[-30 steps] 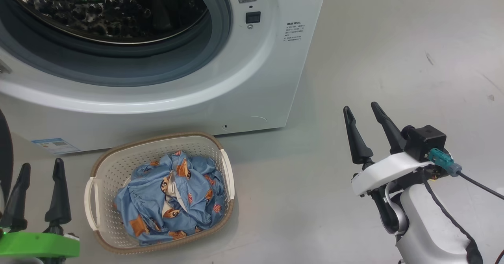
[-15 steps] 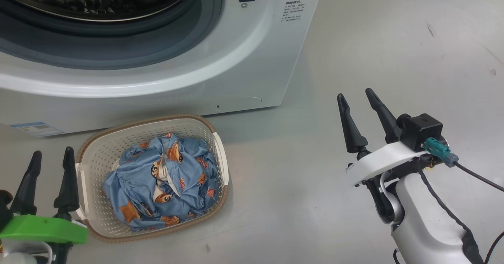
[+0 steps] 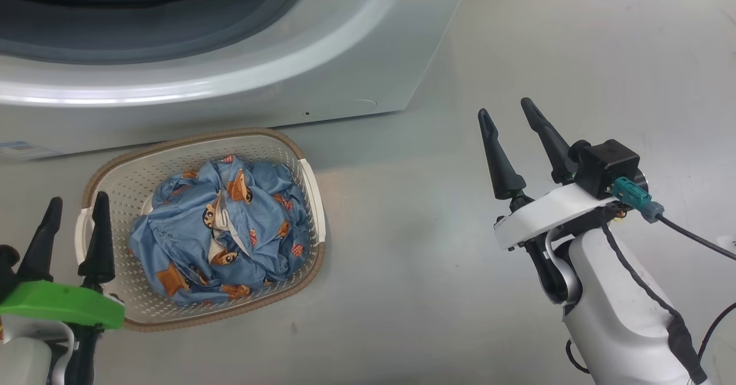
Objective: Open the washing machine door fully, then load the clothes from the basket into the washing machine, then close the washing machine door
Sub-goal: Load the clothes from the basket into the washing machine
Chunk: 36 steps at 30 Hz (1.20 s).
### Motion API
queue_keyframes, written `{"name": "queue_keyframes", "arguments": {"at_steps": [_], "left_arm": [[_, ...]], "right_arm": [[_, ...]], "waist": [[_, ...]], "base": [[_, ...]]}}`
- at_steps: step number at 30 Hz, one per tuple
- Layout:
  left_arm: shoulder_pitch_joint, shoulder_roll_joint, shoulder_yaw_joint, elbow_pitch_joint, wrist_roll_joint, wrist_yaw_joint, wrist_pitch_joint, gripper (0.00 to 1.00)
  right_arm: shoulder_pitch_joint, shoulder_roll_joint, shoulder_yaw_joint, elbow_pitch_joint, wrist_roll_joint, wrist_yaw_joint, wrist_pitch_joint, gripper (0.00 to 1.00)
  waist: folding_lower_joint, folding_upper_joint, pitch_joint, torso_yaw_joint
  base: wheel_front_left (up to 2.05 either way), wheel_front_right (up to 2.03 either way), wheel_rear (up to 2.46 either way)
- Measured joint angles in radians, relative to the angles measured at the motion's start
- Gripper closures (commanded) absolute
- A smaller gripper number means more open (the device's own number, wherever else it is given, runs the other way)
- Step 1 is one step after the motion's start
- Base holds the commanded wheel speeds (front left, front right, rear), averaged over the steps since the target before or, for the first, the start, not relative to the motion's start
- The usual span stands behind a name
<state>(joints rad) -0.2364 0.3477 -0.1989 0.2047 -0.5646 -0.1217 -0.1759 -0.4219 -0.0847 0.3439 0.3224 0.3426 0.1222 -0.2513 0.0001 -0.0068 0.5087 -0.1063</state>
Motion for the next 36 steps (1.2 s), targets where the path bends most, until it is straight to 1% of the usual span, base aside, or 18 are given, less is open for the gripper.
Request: {"name": "queue_keyframes", "arguments": {"at_steps": [3,5,16,20,30,31,36], "left_arm": [[-0.026,0.000,-0.009,0.024,-0.008,0.000,0.002,0.00],[-0.044,0.001,-0.018,0.040,-0.008,0.000,0.010,0.00],[-0.151,0.018,-0.109,0.147,-0.030,0.000,0.045,0.00],[-0.186,0.032,-0.135,0.183,-0.048,0.000,0.062,0.00],[-0.269,0.044,-0.179,0.263,-0.081,0.000,0.092,0.00],[-0.278,0.045,-0.185,0.271,-0.086,0.000,0.094,0.00],[-0.314,0.055,-0.204,0.320,-0.108,0.000,0.110,0.00]], "right_arm": [[-0.010,0.004,0.001,-0.002,0.000,-0.002,0.000,0.00],[-0.018,0.006,0.001,-0.004,-0.001,-0.009,0.000,0.00],[-0.065,0.018,0.015,-0.015,-0.009,-0.010,0.000,0.00],[-0.081,0.021,0.022,-0.022,-0.009,-0.010,0.000,0.00],[-0.107,0.023,0.042,-0.033,-0.009,-0.011,0.000,0.00],[-0.111,0.024,0.044,-0.035,-0.009,-0.018,0.000,0.00],[-0.120,0.024,0.052,-0.045,-0.008,-0.019,0.000,0.00]], "waist": [[0.0000,0.0000,0.028,-0.003],[0.0000,0.0000,0.047,-0.005],[0.0000,0.0000,0.151,-0.025],[0.0000,0.0000,0.181,-0.037],[0.0001,0.0000,0.241,-0.075],[0.0001,0.0000,0.248,-0.080],[0.0001,0.0000,0.279,-0.101]], "base": [[0.00,0.00,0.00],[0.00,0.00,0.00],[0.00,0.00,0.00],[0.00,0.00,0.00],[0.00,0.00,0.00],[0.00,0.00,0.00],[0.00,0.00,0.00]]}}
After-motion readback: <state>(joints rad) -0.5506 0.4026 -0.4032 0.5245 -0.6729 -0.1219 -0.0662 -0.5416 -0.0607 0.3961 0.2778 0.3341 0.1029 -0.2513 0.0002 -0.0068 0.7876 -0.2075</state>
